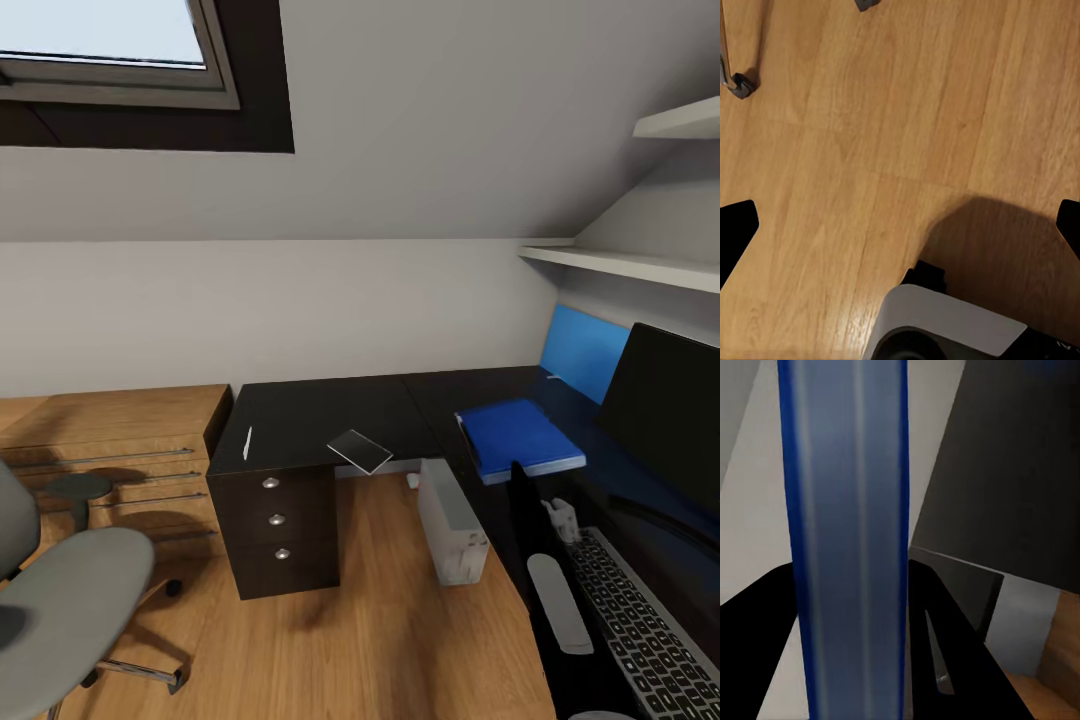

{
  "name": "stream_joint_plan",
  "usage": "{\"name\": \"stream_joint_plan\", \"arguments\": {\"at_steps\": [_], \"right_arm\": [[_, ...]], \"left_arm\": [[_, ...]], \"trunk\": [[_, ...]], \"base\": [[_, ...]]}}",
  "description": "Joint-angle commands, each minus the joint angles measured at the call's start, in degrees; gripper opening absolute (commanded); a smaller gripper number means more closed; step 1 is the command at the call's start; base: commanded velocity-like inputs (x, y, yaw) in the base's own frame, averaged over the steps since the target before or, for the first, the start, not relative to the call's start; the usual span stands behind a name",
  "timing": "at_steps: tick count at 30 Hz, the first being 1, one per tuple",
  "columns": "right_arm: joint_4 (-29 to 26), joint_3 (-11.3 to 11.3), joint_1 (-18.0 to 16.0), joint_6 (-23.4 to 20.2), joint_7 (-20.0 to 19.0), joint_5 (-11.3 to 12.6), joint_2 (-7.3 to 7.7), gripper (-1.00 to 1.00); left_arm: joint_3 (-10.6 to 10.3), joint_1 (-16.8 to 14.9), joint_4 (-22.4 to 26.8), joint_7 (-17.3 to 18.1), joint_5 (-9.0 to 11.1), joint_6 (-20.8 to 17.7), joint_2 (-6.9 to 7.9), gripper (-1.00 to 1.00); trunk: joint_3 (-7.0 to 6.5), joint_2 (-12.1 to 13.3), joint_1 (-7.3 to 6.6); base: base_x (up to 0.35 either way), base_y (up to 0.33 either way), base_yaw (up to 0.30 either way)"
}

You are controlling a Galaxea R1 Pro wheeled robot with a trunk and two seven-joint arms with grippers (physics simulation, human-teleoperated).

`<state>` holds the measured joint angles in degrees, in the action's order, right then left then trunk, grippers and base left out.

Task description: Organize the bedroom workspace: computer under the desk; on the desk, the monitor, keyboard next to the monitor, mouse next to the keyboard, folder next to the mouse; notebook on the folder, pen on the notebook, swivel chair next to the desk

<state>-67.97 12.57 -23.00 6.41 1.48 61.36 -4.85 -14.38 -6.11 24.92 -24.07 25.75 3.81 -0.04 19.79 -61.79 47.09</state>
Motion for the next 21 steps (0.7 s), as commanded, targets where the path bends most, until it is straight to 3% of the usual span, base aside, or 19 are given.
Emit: {"name": "stream_joint_plan", "arguments": {"at_steps": [1, 6, 9, 14, 21], "right_arm": [[1.1, -0.2, -1.2, 0.4, 0.4, 0.5, -0.12, -1.00], [2.6, -0.3, -2.9, 0.7, 0.5, 0.7, -0.61, -1.00], [3.9, -0.2, -3.2, 0.8, 0.0, 4.5, -1.49, -1.00], [4.9, -0.1, -3.2, 0.8, 0.0, 5.2, -1.55, -1.00], [8.0, -0.3, -3.2, 0.8, -0.1, 5.3, -1.57, -1.00]], "left_arm": [[-0.5, 0.0, 0.0, -0.4, 0.6, 0.3, 0.05, 1.00], [-0.5, 0.0, 0.0, -0.4, 0.6, 0.3, 0.04, 1.00], [-0.6, 0.0, 0.0, -0.4, 0.5, 0.4, -0.06, 1.00], [-0.7, 0.0, 0.0, -0.4, 0.5, 0.9, -0.12, 1.00], [-1.0, 0.0, 0.0, -0.4, 0.5, 4.8, -0.15, 1.00]], "trunk": [[0.07, 0.0, 0.00], [0.07, 0.0, 0.00], [0.07, 0.0, 0.00], [0.07, 0.0, 0.00], [0.07, 0.0, 0.00]], "base": [[0.000, 0.000, 0.000], [0.000, 0.000, 0.000], [0.000, 0.000, 0.000], [0.000, 0.000, 0.000], [0.027, 0.000, 0.000]]}}
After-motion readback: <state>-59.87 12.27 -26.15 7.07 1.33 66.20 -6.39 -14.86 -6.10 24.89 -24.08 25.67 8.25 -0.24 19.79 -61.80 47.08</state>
